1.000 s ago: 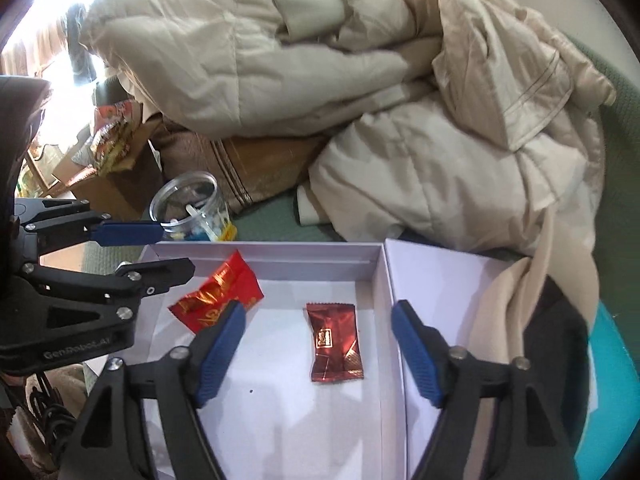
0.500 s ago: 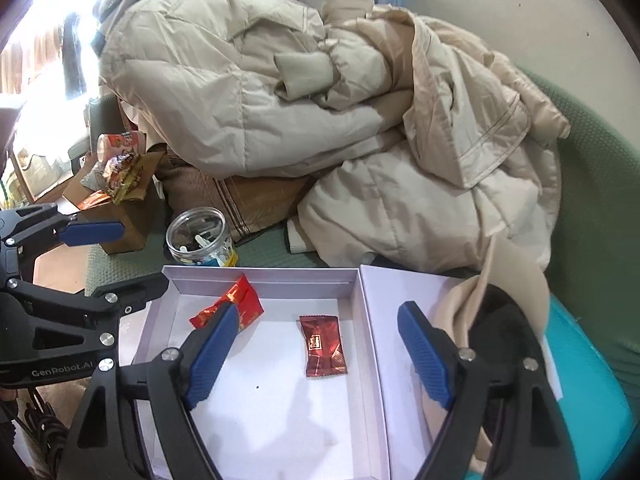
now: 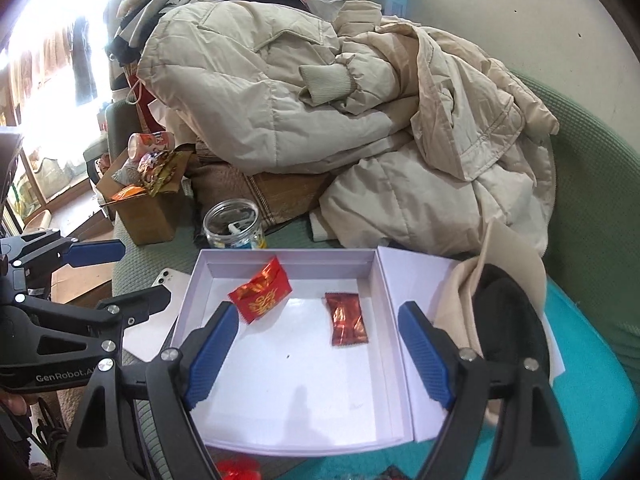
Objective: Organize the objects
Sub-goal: 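Withdraw both tools from the box back toward the remaining items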
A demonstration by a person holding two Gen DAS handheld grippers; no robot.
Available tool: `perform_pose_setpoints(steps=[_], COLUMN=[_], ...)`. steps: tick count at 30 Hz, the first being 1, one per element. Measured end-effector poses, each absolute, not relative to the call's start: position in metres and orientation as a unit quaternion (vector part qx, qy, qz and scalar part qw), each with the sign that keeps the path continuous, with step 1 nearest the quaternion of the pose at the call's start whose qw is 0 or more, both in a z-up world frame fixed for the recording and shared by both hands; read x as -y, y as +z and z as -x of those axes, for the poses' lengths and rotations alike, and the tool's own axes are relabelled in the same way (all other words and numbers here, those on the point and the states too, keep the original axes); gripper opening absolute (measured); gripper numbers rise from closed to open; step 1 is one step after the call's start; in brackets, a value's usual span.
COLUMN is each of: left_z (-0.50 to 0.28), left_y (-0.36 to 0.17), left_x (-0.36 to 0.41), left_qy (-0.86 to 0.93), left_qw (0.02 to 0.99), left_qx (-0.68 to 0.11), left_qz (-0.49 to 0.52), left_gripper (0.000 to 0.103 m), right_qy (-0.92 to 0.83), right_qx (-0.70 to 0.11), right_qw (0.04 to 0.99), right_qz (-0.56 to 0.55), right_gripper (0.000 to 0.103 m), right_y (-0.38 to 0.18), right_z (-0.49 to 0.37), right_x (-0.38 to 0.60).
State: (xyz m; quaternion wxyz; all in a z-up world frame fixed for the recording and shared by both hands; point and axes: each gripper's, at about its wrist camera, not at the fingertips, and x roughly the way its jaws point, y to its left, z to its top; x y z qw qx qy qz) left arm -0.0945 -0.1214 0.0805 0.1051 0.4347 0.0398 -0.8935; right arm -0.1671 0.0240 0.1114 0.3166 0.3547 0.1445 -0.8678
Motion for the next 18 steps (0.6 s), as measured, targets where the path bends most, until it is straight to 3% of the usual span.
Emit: perform_pose_setpoints(steps=[18], left_z=[0.036], left_y=[0.089], left_x=[0.091], left_qy=[-0.900], left_qw=[0.076], left_qx=[-0.044], left_qz=[-0.426], left_gripper=[0.067], right_qy=[-0.872], right_qx=[-0.145], right_qw=[0.300], right_qz=[-0.359], right_gripper=[0.083], right_y=[0.121], right_z=[0.103], right_x=[-0.059])
